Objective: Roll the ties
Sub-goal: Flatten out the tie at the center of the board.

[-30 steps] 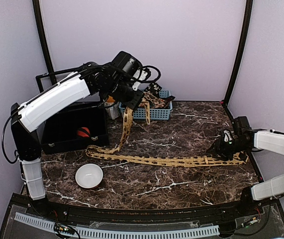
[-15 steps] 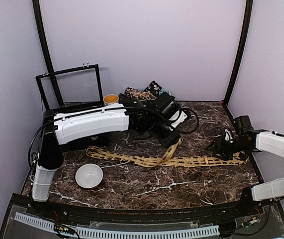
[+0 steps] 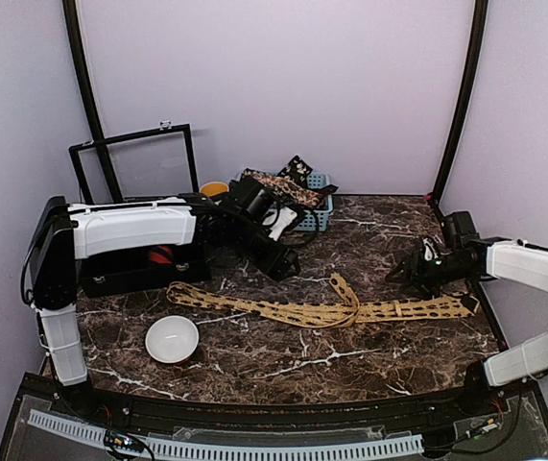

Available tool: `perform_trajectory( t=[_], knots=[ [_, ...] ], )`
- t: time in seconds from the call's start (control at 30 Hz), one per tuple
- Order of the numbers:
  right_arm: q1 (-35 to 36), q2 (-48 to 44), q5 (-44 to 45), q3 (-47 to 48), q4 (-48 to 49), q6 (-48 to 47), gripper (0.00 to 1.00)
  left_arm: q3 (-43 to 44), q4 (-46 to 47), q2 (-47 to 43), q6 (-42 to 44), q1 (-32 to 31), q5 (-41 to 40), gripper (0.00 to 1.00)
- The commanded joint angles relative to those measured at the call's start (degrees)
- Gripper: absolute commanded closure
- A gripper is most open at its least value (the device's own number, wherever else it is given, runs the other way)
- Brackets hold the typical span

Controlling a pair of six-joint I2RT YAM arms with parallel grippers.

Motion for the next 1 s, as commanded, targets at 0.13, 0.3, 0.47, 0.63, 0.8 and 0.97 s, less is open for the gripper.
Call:
perform_trajectory(
  t=[0.13,0.3,0.47,0.63,0.8,0.97],
  knots=[
    [12.06,12.86,10.74,17.21,-4.75,-3.62,0.46,-11.21,8.67,-8.63,-10.33,4.18,-1.18,0.22],
    [18.16,23.98,14.88,26.81,-8.63,-6.33,0.46,-13.24,8.66,-9.94,-11.12,5.27,-2.15,0.22],
    [21.96,32.64,17.91,34.43,-10.41,-7.79,0.46,-14.93,9.10,-10.76,-8.55,5.27,-5.00,0.22],
    [24.57,39.33,22.34,39.89,-12.88,-9.19,0.47,-15.26,8.90,-8.19,-4.64,5.20,-3.12,0.27],
    [25.93,42.26,27.82,43.20,-15.39,-9.54,0.49,-14.30,5.81,-5.01,2.12,5.24,-0.12,0.28],
    [25.96,39.34,27.67,42.76,-15.04,-8.73,0.51,-7.73,-0.88,2.18,4.33,5.16,1.29,0.31]
  ],
)
